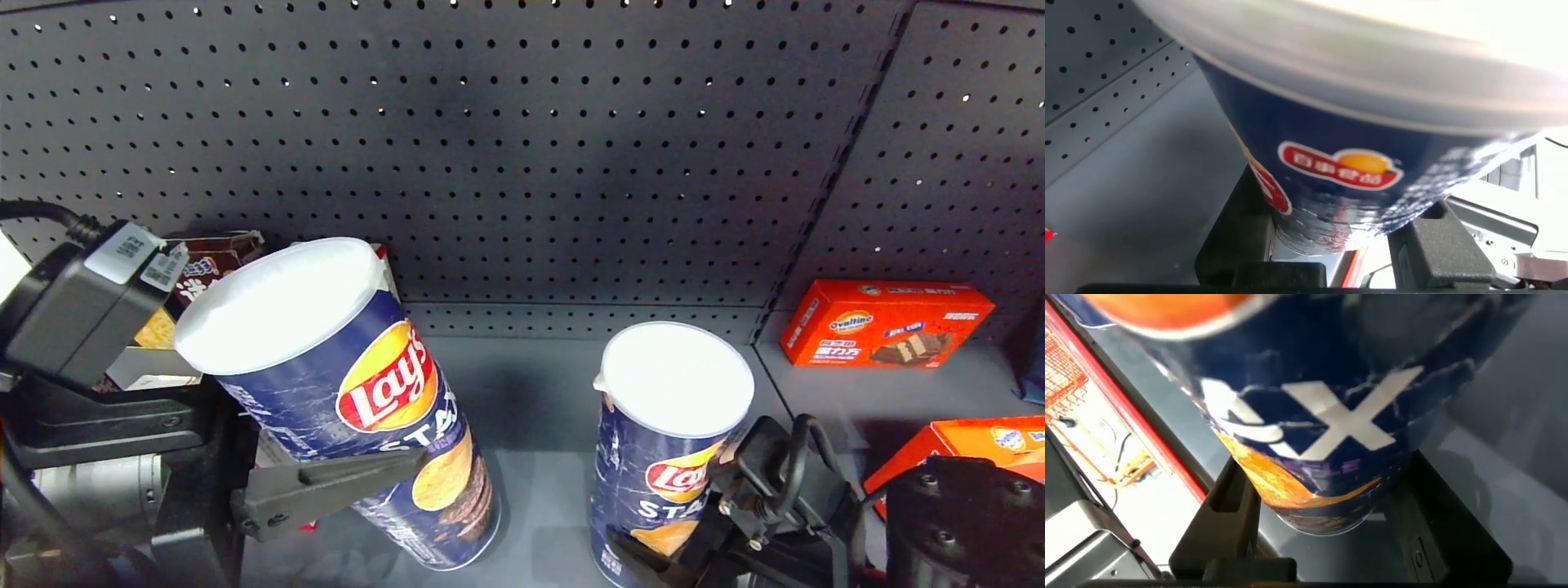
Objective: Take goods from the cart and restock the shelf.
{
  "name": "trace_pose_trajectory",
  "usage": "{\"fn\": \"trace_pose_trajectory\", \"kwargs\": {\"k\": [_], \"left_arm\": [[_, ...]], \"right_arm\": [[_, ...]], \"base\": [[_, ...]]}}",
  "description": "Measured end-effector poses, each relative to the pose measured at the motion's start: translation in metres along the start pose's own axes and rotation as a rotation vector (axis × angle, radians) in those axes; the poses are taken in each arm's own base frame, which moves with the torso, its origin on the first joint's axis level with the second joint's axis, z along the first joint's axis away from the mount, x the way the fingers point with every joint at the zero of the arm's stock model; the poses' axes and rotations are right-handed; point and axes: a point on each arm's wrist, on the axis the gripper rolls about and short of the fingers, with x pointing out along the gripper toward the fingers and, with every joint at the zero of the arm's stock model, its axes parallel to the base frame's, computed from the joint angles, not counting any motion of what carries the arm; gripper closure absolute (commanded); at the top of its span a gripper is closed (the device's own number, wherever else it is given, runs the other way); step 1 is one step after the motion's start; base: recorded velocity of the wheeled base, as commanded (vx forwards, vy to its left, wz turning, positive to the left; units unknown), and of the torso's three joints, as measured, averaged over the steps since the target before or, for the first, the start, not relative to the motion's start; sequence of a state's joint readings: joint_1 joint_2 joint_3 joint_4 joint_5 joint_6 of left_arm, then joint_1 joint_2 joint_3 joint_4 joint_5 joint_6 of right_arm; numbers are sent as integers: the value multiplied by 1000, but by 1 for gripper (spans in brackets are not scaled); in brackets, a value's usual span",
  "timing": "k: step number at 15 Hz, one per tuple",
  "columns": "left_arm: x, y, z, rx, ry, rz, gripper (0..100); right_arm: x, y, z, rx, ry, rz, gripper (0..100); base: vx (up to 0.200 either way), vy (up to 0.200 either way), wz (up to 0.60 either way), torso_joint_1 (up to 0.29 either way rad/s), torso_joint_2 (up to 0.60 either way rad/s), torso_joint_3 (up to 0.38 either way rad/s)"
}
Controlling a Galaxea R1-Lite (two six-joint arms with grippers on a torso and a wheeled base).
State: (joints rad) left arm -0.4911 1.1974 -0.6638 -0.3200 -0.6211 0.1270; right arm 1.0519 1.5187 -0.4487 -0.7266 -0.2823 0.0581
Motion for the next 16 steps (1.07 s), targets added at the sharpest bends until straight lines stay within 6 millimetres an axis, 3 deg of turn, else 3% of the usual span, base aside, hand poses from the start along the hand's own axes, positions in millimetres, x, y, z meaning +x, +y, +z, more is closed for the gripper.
{"fn": "trace_pose_trajectory", "kwargs": {"k": [1, 8, 13, 16], "left_arm": [[0, 0, 0, 0, 0, 0, 100], [0, 0, 0, 2, -2, 0, 100], [0, 0, 1, 2, -2, 1, 100], [0, 0, 1, 2, -2, 1, 100]], "right_arm": [[0, 0, -2, -1, 5, 0, 0], [-9, -4, -2, -3, -3, -6, 0], [-36, -11, -7, 4, -40, -1, 0], [-53, -17, 0, 9, -109, -23, 0]], "base": [[0, 0, 0, 0, 0, 0], [0, 0, 0, 0, 0, 0], [0, 0, 0, 0, 0, 0], [0, 0, 0, 0, 0, 0]]}}
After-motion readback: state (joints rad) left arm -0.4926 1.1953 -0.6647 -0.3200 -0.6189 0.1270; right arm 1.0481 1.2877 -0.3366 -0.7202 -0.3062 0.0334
